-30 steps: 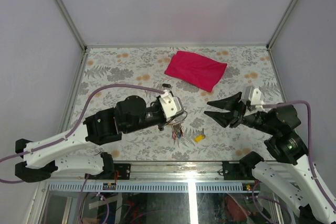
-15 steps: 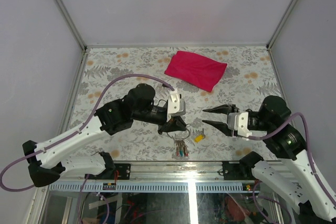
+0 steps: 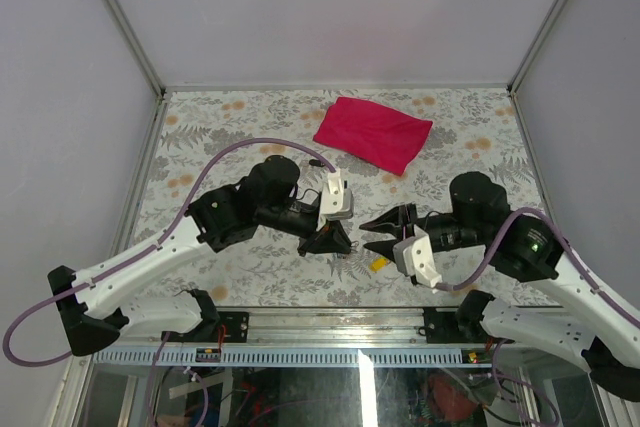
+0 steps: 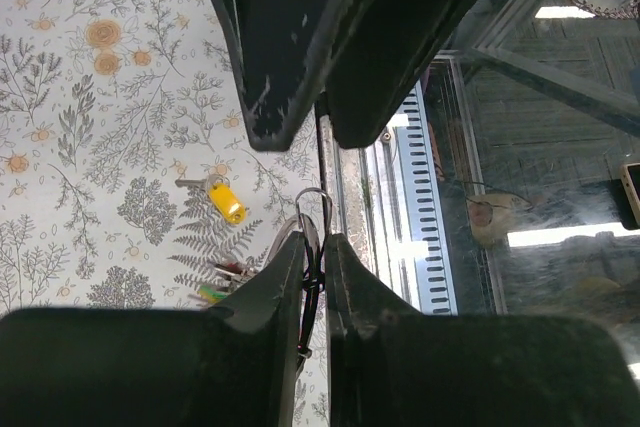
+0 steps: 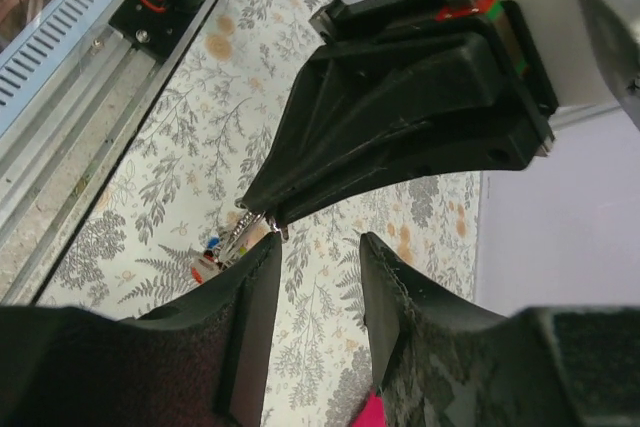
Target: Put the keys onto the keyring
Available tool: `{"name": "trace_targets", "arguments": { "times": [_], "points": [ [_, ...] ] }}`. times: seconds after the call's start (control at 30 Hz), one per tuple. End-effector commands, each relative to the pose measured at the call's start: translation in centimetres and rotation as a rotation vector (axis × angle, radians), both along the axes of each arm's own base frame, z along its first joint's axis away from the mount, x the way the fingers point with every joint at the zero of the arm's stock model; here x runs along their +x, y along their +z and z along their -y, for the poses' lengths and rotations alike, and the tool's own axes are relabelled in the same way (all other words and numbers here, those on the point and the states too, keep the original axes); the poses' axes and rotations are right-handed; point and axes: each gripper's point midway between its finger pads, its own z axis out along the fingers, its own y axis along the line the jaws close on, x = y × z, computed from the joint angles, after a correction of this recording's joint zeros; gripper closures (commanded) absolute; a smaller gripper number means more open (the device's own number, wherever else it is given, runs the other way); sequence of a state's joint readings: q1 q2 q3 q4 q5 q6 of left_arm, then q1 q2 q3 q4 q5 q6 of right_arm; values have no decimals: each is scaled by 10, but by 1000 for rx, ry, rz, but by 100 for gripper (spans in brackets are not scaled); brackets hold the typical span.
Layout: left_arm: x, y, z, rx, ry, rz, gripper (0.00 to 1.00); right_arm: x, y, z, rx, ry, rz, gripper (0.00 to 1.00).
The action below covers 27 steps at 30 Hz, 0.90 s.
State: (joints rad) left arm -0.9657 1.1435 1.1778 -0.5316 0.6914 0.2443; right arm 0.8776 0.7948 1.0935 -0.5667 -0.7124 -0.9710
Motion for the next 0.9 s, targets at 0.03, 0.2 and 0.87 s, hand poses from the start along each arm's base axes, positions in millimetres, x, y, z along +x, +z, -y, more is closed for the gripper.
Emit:
{"name": "trace_targets", "arguments": {
  "times": [0.03,0.2,0.87],
  "points": [
    [-3,18,0,-51,-33,23,100,8,6,-1,-44,-14,143,57],
    [-3,19,-1,-50,-32,21,100,4,-6,-7,-103,23,154,59],
    [-2,19,-1,-47,-21,15,100,-4,-22,-22,-136,61,180,73]
  ]
}}
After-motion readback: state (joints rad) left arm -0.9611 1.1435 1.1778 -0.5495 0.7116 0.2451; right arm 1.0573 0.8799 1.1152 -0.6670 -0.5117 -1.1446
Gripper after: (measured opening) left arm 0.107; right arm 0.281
